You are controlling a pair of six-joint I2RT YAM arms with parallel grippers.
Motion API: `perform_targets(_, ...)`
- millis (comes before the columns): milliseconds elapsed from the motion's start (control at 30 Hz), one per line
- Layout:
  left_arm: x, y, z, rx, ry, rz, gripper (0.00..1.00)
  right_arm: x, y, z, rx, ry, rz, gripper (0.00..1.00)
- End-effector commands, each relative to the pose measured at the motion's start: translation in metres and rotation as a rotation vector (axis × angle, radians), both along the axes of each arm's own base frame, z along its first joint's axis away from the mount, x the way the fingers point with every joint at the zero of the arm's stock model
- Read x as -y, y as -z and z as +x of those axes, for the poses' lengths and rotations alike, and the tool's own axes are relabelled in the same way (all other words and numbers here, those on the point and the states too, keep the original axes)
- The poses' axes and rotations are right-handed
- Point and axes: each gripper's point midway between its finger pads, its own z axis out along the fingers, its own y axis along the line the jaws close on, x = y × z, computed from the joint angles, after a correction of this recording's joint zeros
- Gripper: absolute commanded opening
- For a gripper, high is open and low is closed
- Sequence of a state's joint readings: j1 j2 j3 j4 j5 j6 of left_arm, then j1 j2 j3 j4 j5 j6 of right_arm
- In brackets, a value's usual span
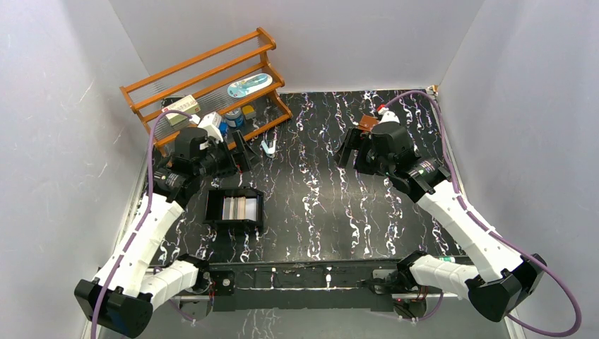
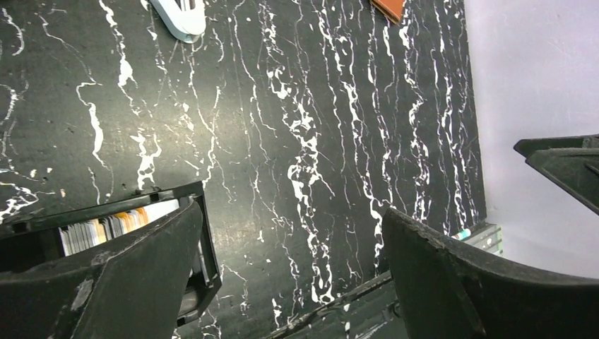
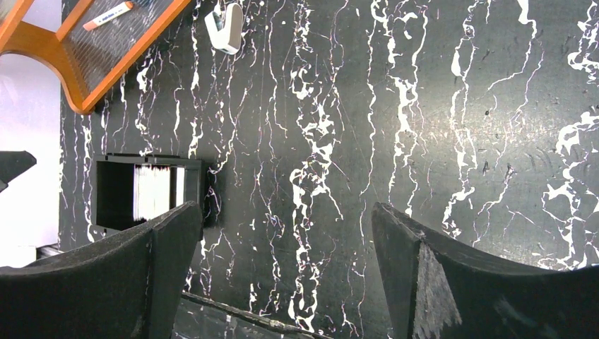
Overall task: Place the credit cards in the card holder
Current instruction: Pick up the card holder from the center of the board.
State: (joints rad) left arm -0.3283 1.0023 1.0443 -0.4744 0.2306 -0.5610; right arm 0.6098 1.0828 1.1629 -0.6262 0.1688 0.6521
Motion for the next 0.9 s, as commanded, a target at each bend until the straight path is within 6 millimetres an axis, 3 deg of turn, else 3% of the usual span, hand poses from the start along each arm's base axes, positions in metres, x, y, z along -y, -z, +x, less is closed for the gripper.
perform_targets(0, -0.012, -0.016, 0.001, 0.053, -0.034, 0.036, 0.98, -0.003, -0.011, 0.007, 0.042, 0.013, 0.036, 0.98)
perform_targets(300, -0.032, 0.031, -0.001, -0.111, -0.140, 0.139, 0.98, 0.003, -0.001, 0.021, 0.040, 0.077, -0.011, 0.98)
perform_targets(433, -0.032, 0.040, -0.003, -0.104, -0.132, 0.136, 0.98, 0.012, 0.008, 0.042, 0.068, 0.131, -0.107, 0.97)
perform_targets(567, -0.027, 0.046, -0.007, -0.117, -0.101, 0.123, 0.98, 0.025, 0.029, 0.073, 0.068, 0.191, -0.229, 0.96)
perform_targets(667, -0.011, 0.042, -0.011, -0.109, -0.006, 0.082, 0.98, 0.039, 0.045, 0.101, 0.045, 0.224, -0.261, 0.89)
perform_targets(800, 0.001, 0.038, -0.019, -0.096, 0.095, 0.046, 0.98, 0.060, 0.061, 0.141, 0.009, 0.287, -0.260, 0.63)
perform_targets(867, 0.004, 0.037, -0.024, -0.087, 0.125, 0.037, 0.98, 0.069, 0.069, 0.159, 0.001, 0.312, -0.272, 0.55)
